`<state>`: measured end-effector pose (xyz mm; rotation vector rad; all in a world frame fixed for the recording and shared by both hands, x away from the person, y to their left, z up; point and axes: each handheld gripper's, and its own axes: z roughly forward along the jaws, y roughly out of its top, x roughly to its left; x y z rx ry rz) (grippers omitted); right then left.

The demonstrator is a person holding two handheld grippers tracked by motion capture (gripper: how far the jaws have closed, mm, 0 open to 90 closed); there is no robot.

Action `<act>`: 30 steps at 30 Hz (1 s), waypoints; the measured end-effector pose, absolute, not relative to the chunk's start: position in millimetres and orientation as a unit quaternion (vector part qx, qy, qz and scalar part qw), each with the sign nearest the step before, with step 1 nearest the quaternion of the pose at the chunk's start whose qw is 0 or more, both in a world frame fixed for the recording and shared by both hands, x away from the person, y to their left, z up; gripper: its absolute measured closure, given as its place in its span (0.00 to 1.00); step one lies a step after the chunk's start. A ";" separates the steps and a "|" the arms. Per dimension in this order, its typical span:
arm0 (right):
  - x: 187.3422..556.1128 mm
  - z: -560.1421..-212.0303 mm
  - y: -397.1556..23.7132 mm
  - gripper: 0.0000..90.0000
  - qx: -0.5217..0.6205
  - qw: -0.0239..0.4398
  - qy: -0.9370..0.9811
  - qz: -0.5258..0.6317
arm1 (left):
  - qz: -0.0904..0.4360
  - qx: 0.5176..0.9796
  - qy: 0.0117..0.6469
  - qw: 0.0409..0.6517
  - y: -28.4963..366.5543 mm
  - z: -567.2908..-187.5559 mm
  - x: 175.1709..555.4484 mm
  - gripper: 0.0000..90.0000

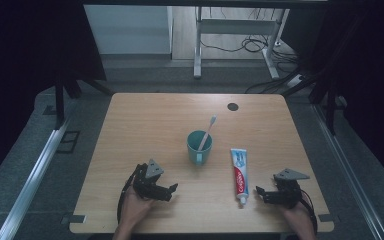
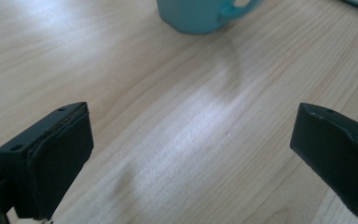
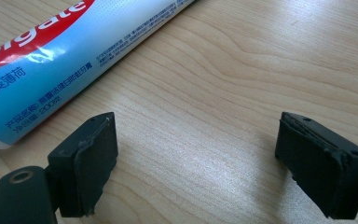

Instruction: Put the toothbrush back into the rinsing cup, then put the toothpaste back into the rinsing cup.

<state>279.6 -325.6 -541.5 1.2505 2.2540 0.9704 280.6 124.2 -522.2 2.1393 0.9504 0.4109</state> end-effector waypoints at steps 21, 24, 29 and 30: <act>279.9 -541.2 -326.6 0.14 0.444 0.187 0.803 0.351 | 0.133 0.856 0.378 0.328 120.5 -544.8 283.4 0.00; 280.2 -541.0 -328.0 0.14 0.446 0.182 0.800 0.356 | 0.132 0.855 0.378 0.329 120.7 -545.1 283.7 0.00; 279.5 -539.8 -327.0 0.14 0.442 0.177 0.804 0.356 | 0.132 0.855 0.378 0.329 120.7 -545.1 283.8 0.00; 279.4 -539.4 -326.5 0.14 0.441 0.175 0.806 0.355 | 0.132 0.855 0.378 0.329 120.6 -545.1 283.7 0.00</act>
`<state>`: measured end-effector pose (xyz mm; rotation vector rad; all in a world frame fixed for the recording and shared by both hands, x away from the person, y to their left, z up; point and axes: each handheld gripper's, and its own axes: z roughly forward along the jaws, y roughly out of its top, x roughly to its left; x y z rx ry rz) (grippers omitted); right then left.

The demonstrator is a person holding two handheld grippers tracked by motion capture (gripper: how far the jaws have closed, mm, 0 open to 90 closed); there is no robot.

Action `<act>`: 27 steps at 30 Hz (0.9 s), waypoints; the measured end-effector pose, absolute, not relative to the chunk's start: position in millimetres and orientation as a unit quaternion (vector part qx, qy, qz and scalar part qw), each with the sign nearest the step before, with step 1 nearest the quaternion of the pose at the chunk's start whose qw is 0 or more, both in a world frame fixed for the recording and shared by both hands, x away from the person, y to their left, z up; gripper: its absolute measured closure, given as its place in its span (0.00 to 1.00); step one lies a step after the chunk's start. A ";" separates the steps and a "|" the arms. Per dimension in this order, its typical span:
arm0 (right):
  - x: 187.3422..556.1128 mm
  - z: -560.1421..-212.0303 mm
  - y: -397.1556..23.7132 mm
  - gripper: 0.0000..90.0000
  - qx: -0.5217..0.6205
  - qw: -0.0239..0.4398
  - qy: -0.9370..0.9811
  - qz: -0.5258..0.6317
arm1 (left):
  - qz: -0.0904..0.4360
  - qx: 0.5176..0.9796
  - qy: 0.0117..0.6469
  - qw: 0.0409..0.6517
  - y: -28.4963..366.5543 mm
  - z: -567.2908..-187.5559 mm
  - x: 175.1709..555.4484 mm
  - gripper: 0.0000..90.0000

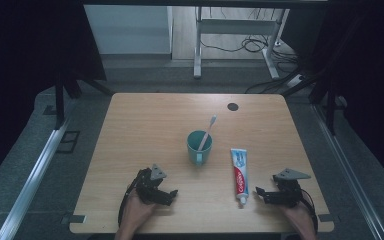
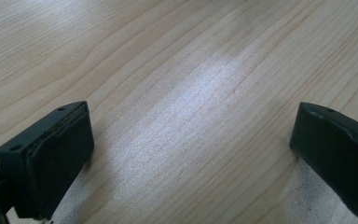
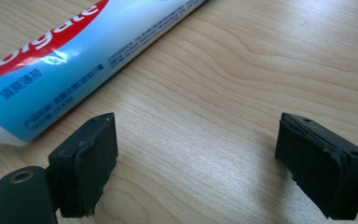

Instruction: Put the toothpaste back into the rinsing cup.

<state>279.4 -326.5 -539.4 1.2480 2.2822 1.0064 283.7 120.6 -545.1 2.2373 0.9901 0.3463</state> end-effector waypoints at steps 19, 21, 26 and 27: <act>280.5 -524.0 -322.4 0.10 0.428 0.156 0.812 0.365 | 0.133 0.855 0.378 0.329 120.7 -545.1 283.7 0.00; 280.6 -522.5 -320.9 0.10 0.430 0.152 0.812 0.366 | 0.133 0.855 0.379 0.329 120.7 -545.1 283.7 0.00; 281.3 -518.2 -319.4 0.16 0.434 0.134 0.807 0.376 | 0.132 0.855 0.379 0.329 120.7 -545.1 283.7 0.00; 281.2 -516.8 -318.8 0.17 0.435 0.135 0.807 0.377 | 0.132 0.855 0.378 0.329 120.8 -545.1 283.8 0.00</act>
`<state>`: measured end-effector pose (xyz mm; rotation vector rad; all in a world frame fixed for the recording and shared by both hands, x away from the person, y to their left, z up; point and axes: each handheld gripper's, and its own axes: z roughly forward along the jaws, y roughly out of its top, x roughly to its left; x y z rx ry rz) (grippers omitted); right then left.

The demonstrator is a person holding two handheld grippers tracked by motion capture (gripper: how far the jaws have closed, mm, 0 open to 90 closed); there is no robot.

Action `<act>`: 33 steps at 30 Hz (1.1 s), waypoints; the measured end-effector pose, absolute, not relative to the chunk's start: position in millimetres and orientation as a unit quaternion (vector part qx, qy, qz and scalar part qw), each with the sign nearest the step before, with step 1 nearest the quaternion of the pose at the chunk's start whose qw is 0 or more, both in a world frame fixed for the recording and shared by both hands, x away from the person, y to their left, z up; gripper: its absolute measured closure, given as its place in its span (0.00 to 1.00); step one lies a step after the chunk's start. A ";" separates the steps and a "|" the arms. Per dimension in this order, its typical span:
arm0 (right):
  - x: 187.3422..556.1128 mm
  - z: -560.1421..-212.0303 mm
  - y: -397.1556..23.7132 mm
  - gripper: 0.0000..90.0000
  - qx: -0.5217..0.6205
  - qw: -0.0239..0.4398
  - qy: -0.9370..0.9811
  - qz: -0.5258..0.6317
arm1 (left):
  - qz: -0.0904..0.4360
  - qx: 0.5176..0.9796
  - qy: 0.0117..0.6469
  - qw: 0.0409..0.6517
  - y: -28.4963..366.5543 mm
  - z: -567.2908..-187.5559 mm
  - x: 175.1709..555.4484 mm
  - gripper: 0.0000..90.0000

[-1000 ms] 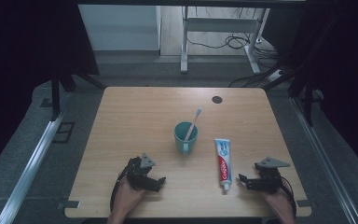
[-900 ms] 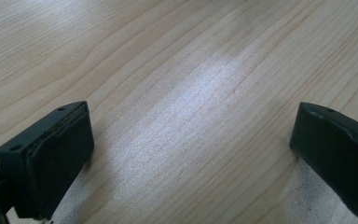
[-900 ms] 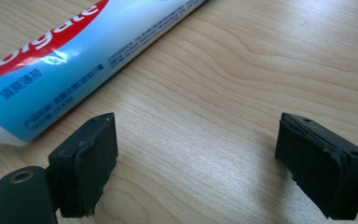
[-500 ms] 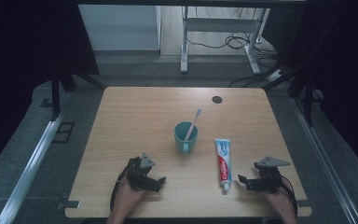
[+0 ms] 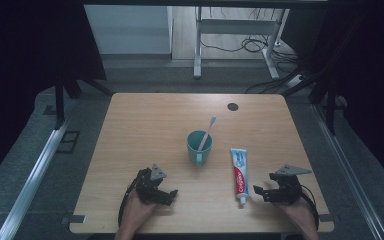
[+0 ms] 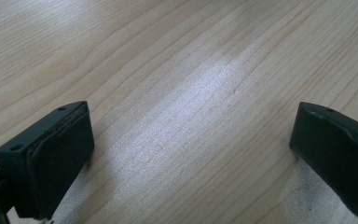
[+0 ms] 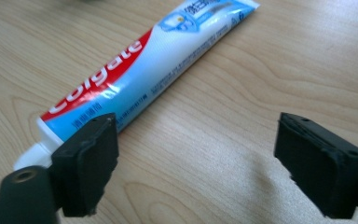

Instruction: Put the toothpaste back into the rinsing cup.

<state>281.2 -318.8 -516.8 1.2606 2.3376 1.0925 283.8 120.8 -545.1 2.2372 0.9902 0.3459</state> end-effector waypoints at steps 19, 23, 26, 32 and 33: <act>283.1 -496.3 -300.1 0.99 0.397 0.100 0.825 0.389 | 0.133 0.855 0.380 0.328 120.8 -544.9 283.7 0.00; 284.7 -491.9 -293.9 0.99 0.389 0.092 0.829 0.392 | 0.133 0.855 0.380 0.328 120.8 -544.9 283.7 0.00; 285.9 -488.4 -287.2 0.99 0.382 0.086 0.831 0.396 | 0.133 0.854 0.380 0.329 120.8 -545.1 283.8 0.00; 289.3 -486.2 -272.0 0.99 0.368 0.077 0.838 0.396 | 0.133 0.855 0.379 0.329 120.9 -545.0 283.8 0.00; 289.8 -486.9 -269.6 0.99 0.367 0.075 0.838 0.396 | 0.133 0.855 0.379 0.329 120.9 -545.0 283.8 0.00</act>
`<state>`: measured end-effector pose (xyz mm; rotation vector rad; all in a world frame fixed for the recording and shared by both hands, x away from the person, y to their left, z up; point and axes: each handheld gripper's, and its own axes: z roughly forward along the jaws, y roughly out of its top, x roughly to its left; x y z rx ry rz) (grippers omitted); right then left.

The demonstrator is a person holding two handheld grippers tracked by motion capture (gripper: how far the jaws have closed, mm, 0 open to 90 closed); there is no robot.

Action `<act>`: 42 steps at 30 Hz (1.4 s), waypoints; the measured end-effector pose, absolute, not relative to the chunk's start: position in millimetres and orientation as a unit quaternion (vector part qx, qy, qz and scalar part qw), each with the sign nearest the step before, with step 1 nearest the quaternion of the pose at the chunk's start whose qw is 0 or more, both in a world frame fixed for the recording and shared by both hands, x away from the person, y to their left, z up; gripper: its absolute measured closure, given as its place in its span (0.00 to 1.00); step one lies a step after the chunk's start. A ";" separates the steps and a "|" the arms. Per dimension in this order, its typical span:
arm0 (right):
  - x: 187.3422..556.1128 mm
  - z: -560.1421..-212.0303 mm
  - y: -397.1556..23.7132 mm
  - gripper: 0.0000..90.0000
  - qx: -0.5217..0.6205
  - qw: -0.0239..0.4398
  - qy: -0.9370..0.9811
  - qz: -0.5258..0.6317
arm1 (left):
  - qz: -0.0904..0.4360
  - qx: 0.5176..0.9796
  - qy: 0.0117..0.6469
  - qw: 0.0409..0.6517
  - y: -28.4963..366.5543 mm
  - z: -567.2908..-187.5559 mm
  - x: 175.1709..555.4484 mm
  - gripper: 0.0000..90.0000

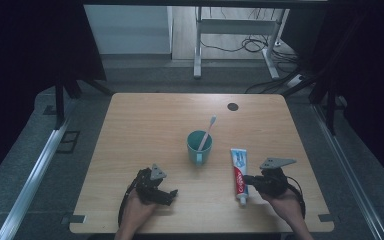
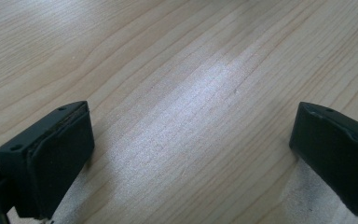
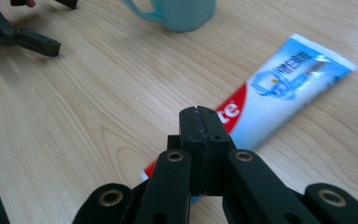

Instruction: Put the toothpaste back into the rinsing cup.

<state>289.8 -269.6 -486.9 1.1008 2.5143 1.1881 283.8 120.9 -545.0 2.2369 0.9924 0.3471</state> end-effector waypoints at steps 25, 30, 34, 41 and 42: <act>293.8 -508.1 -245.0 0.99 0.364 0.045 0.852 0.374 | 0.133 0.855 0.379 0.329 120.8 -545.1 283.8 0.00; 294.3 -506.6 -250.3 0.99 0.368 0.050 0.851 0.372 | 0.133 0.855 0.379 0.329 120.8 -545.1 283.8 0.00; 293.8 -506.4 -256.7 0.99 0.374 0.053 0.847 0.375 | 0.133 0.854 0.380 0.329 120.8 -545.1 283.7 0.00; 292.8 -506.3 -270.3 0.99 0.385 0.057 0.841 0.375 | 0.133 0.854 0.380 0.329 120.7 -545.1 283.6 0.00; 292.8 -506.2 -272.2 0.99 0.386 0.058 0.840 0.376 | 0.133 0.854 0.380 0.329 120.7 -545.1 283.6 0.00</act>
